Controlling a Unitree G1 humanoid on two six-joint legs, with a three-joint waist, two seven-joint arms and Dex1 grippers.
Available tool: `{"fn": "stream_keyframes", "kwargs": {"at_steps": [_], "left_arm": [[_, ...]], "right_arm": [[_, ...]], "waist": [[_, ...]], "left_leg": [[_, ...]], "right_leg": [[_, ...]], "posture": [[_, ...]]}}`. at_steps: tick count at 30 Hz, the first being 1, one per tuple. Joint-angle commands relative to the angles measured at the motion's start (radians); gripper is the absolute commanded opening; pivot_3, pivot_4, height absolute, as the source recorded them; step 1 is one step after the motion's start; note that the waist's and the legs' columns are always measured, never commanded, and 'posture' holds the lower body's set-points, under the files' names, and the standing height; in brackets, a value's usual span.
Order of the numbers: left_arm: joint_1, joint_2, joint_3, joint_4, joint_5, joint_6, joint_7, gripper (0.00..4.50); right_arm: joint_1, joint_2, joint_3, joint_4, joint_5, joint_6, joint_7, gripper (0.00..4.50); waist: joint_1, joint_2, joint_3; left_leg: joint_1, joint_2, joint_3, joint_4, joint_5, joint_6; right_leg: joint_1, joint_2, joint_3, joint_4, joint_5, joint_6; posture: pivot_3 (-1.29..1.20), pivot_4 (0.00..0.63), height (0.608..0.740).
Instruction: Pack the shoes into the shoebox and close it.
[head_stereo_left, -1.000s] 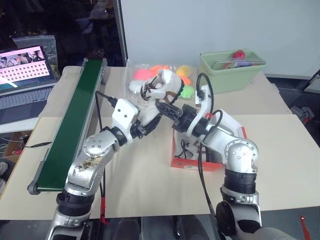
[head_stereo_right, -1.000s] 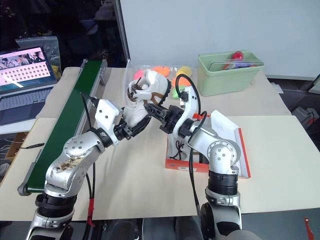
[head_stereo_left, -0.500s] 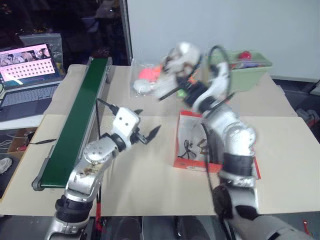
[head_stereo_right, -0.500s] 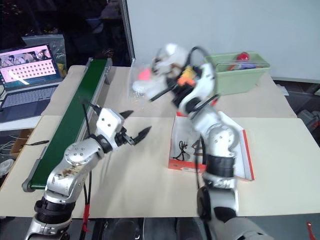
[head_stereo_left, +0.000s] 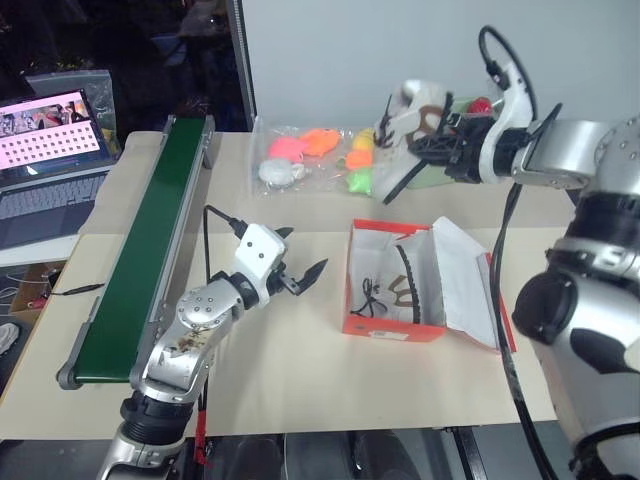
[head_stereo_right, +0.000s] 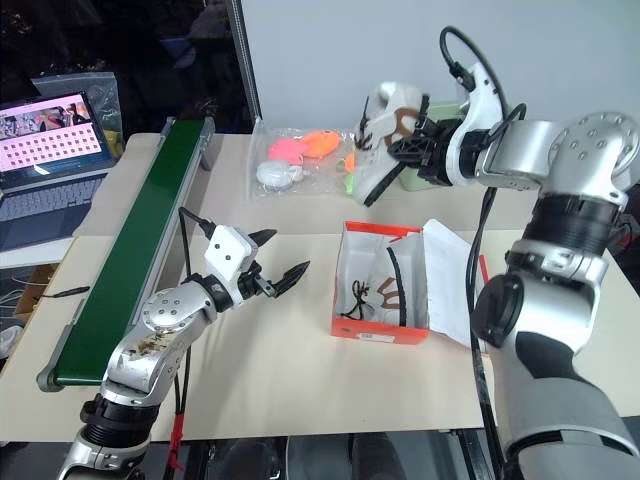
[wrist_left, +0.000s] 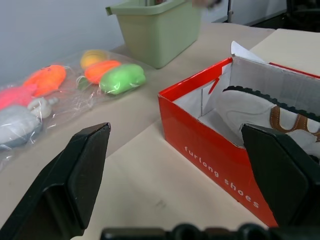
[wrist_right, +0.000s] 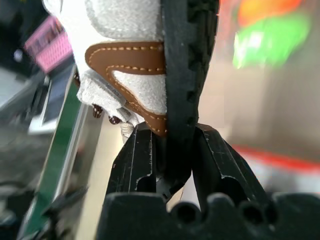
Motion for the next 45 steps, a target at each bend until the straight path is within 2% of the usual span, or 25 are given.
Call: {"fn": "stream_keyframes", "kwargs": {"at_steps": [1, 6, 10, 25, 33, 45], "left_arm": [[0.024, 0.036, -0.016, -0.032, 0.024, -0.125, -0.061, 4.47], [0.071, 0.111, 0.008, -0.054, 0.009, -0.218, -0.149, 4.47], [0.098, 0.165, 0.032, -0.035, -0.006, -0.263, -0.214, 4.47], [0.121, 0.186, 0.037, -0.05, 0.014, -0.274, -0.22, 4.47], [0.12, 0.193, 0.043, -0.064, 0.018, -0.265, -0.214, 4.47], [0.11, 0.181, 0.037, -0.076, 0.012, -0.25, -0.206, 4.47]], "right_arm": [[0.025, -0.082, 0.189, 0.074, 0.142, 0.01, 0.03, 1.01], [0.138, -0.167, 0.431, 0.054, 0.349, 0.01, 0.061, 1.01], [0.169, -0.183, 0.536, 0.049, 0.437, 0.01, 0.065, 1.01], [0.191, -0.138, 0.632, 0.023, 0.498, 0.01, 0.072, 1.01], [0.22, -0.125, 0.647, -0.012, 0.46, 0.01, 0.087, 1.01], [0.347, -0.256, 0.632, -0.184, 0.215, 0.01, 0.222, 1.01]], "waist": [[0.002, 0.0, 0.0], [0.001, 0.001, 0.0], [-0.007, 0.003, 0.002], [0.0, 0.003, 0.002], [-0.001, 0.003, 0.002], [0.017, 0.003, 0.001]], "left_leg": [[-0.001, 0.0, 0.0, 0.0, 0.0, 0.0], [0.0, 0.0, 0.0, 0.0, 0.0, 0.001], [0.0, 0.0, 0.0, 0.001, 0.0, 0.001], [0.0, 0.001, 0.0, 0.001, 0.0, 0.001], [0.0, 0.001, 0.0, 0.001, 0.0, 0.001], [0.001, 0.0, 0.0, 0.001, 0.0, 0.001]], "right_leg": [[0.0, 0.0, 0.0, 0.0, 0.0, 0.0], [0.0, 0.0, 0.0, -0.002, 0.0, 0.0], [0.0, 0.0, 0.0, -0.001, 0.0, 0.0], [0.0, 0.001, 0.0, -0.001, 0.0, 0.0], [0.0, 0.001, 0.0, -0.001, 0.0, 0.0], [0.001, 0.0, 0.0, -0.001, 0.0, 0.001]], "posture": [[0.0, 0.15, 0.729], [0.0, 0.15, 0.729], [0.0, 0.15, 0.729], [0.0, 0.15, 0.729], [0.0, 0.15, 0.729], [0.0, 0.15, 0.729]]}}
